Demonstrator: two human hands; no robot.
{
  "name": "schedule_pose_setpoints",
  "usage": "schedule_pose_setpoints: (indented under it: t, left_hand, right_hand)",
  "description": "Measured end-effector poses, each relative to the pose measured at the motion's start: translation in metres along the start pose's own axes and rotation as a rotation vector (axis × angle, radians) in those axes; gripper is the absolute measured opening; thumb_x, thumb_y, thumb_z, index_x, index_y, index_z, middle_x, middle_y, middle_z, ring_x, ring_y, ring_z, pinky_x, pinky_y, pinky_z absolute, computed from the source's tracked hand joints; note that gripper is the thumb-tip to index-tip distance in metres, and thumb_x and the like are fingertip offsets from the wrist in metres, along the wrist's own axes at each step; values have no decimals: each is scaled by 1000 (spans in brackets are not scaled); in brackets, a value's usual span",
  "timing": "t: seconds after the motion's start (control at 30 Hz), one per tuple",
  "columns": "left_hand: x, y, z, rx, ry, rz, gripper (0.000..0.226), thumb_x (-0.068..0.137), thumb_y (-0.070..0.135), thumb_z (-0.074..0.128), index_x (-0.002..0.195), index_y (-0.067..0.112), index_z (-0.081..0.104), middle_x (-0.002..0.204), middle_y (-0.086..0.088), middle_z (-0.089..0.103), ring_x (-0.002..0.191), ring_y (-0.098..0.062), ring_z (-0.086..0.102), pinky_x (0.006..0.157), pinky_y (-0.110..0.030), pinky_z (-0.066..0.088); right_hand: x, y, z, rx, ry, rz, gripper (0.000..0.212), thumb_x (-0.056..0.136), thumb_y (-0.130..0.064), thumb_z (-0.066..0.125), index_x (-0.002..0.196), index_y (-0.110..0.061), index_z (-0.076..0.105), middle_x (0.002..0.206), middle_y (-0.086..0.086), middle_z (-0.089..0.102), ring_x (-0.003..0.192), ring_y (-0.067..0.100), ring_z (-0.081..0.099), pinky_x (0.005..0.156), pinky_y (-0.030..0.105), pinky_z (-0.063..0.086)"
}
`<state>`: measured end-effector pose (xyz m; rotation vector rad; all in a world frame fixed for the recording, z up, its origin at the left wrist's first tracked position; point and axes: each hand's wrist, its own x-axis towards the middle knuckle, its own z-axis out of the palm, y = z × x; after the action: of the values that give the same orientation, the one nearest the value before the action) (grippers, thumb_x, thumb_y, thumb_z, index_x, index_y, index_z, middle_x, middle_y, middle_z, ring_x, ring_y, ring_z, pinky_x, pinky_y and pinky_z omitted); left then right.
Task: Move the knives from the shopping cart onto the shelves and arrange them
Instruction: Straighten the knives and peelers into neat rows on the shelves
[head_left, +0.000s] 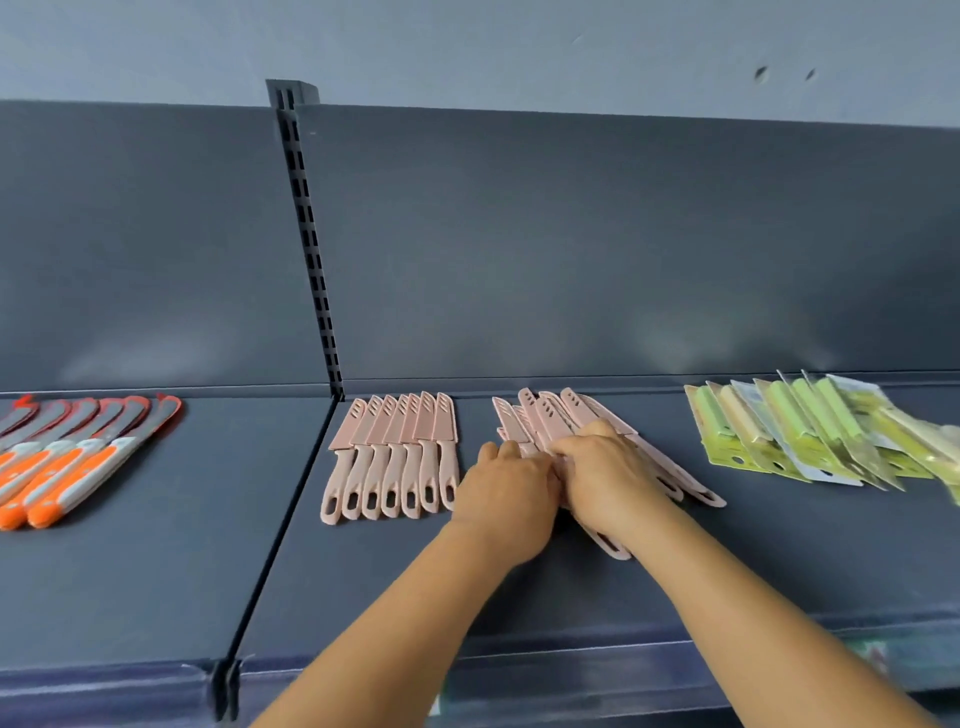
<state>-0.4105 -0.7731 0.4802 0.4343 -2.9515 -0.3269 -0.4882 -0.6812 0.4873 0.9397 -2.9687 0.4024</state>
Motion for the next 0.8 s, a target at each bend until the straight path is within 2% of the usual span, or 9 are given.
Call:
schedule_pose_setpoints:
  t: [0.17, 0.33, 0.47, 0.57, 0.7, 0.8]
  left_hand:
    - [6, 19, -1, 68, 51, -183, 33, 100, 29, 36, 123, 10, 50, 124, -10, 52, 117, -28, 44, 92, -34, 39]
    - [1, 26, -7, 123, 53, -350, 27, 92, 10, 46, 119, 8, 50, 119, -12, 53, 107, -30, 58, 73, -32, 42]
    - [-6, 25, -9, 135, 86, -369, 23, 90, 7, 49, 113, 9, 53, 113, -11, 56, 99, -28, 61, 65, -28, 37]
    - [-11, 23, -12, 136, 138, -389, 21, 90, 4, 50, 109, 9, 56, 112, -11, 58, 99, -27, 60, 66, -27, 35]
    - [-17, 20, -14, 202, 134, -377, 27, 89, 0, 50, 113, 7, 58, 114, -11, 55, 101, -27, 59, 67, -29, 38]
    - [-21, 18, -14, 241, 108, -363, 29, 91, 2, 50, 118, 6, 57, 119, -12, 52, 106, -28, 57, 74, -30, 44]
  right_hand:
    - [7, 17, -2, 46, -24, -71, 14, 93, -17, 52, 96, -23, 64, 114, 3, 45, 96, 24, 53, 72, 32, 46]
    - [7, 15, -7, 47, -75, -75, 26, 86, -8, 62, 109, -20, 61, 114, 4, 42, 81, 23, 51, 66, 36, 56]
    - [6, 13, -9, 75, -56, -72, 18, 88, -9, 57, 104, -17, 59, 113, 5, 44, 84, 24, 51, 73, 38, 56]
    - [4, 13, -8, 81, -45, -73, 28, 88, -9, 57, 114, -19, 58, 118, 5, 45, 95, 25, 55, 77, 35, 53]
    - [-4, 8, -9, 69, -6, -99, 24, 93, -26, 55, 116, -22, 59, 120, 5, 44, 106, 25, 49, 82, 35, 49]
    - [-14, -2, -11, 74, -69, -171, 29, 93, -39, 54, 115, -23, 61, 119, 4, 47, 107, 26, 51, 84, 35, 46]
